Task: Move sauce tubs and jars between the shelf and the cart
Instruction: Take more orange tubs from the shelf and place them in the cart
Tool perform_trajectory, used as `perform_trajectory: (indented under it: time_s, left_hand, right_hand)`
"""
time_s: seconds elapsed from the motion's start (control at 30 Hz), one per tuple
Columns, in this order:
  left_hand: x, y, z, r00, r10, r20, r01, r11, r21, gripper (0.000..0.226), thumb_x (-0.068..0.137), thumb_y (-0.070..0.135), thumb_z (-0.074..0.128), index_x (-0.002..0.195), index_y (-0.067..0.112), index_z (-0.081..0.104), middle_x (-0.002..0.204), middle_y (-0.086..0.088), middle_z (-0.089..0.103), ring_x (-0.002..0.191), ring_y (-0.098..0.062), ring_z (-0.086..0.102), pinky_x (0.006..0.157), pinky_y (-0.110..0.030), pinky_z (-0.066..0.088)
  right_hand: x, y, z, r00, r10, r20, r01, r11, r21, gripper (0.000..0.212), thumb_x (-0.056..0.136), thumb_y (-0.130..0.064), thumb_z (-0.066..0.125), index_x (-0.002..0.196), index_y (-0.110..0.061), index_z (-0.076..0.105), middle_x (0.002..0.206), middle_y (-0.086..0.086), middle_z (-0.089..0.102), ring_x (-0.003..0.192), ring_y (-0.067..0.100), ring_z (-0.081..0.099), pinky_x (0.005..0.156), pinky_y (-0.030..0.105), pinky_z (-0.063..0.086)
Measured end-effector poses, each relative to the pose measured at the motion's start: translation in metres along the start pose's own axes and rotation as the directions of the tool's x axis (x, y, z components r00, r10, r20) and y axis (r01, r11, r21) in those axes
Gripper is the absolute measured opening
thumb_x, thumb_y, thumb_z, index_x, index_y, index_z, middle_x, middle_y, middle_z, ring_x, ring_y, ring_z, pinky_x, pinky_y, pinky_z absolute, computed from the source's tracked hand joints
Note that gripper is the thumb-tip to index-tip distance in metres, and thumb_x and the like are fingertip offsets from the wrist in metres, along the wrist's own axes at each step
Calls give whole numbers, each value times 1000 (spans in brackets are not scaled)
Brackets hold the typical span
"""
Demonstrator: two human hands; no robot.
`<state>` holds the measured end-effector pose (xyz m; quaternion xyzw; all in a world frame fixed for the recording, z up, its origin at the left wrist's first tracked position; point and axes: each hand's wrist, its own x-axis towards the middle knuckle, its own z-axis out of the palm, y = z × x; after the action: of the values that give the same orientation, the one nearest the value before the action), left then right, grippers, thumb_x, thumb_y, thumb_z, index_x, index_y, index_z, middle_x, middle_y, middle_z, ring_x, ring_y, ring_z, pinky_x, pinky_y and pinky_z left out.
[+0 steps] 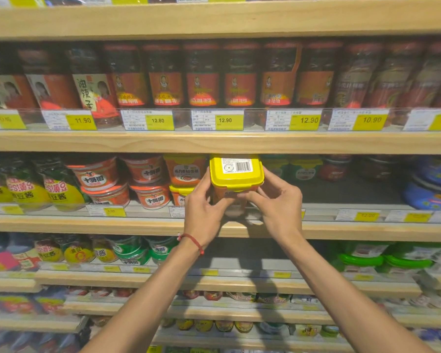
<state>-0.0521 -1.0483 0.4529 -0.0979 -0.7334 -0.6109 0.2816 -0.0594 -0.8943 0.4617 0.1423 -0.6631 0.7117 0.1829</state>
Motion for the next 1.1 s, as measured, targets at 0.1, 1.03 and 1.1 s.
perform_trajectory:
  time_s: [0.1,1.03,1.1]
  left_hand:
    - [4,0,3,995,-71,-70,65,994,-84,63,75,1,85,134,12,65,121,12,73,115,0,65,97,-17,51]
    - [23,-9,17,939,-164,-301,191,980,61,16,83,12,83,88,1,72,84,-1,76,83,0,72,86,-23,60]
    - [21,-6,21,918,-194,-347,209,978,7,23,81,10,84,100,1,74,95,-3,77,91,-4,73,88,-25,60]
  right_hand:
    - [5,5,-1,998,-14,65,19,997,-72,45,89,7,75,132,-7,70,121,-2,78,119,10,71,106,31,55]
    - [35,33,9,996,56,-65,-72,957,-281,30,98,-23,73,121,-4,72,117,9,76,104,6,74,93,25,61]
    - [34,35,8,996,76,-41,-85,955,-284,32,99,-22,71,126,-4,68,120,10,74,103,7,75,91,28,62]
